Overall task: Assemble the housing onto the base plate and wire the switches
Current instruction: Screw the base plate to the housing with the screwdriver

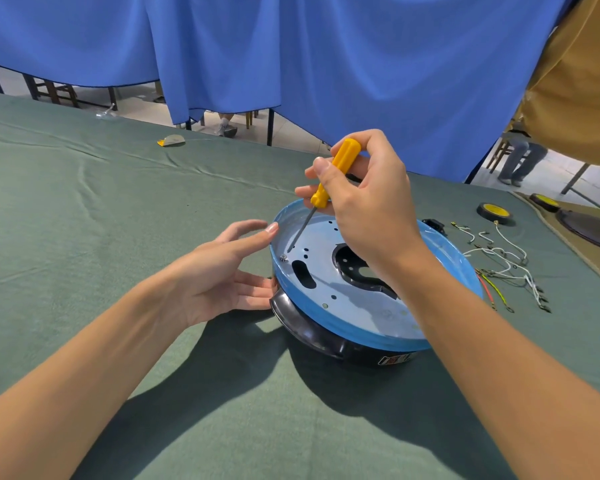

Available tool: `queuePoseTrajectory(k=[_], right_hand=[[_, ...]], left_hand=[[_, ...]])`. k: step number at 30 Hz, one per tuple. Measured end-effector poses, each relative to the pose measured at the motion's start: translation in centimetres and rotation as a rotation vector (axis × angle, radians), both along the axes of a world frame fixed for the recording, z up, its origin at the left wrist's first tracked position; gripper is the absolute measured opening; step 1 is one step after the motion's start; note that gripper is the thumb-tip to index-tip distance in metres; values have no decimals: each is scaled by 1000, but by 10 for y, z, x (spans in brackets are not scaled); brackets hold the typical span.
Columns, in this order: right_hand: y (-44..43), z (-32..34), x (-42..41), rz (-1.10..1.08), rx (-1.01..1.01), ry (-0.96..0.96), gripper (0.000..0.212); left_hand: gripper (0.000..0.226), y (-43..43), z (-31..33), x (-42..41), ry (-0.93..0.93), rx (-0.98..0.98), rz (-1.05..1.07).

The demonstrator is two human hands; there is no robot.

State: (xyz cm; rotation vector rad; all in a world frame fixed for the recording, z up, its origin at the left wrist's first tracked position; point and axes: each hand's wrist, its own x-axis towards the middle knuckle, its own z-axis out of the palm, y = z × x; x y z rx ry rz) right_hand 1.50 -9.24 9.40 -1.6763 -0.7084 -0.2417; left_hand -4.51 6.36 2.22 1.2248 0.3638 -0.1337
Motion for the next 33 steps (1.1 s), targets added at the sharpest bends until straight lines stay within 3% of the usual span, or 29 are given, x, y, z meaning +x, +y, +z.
queuePoseTrajectory(k=[6, 33], right_hand=[[2, -2, 0, 5, -30, -13, 13], [3, 0, 2, 34, -138, -93, 18]], left_hand=[[46, 1, 0, 0, -43, -7, -54], [47, 0, -1, 0, -77, -8, -48]])
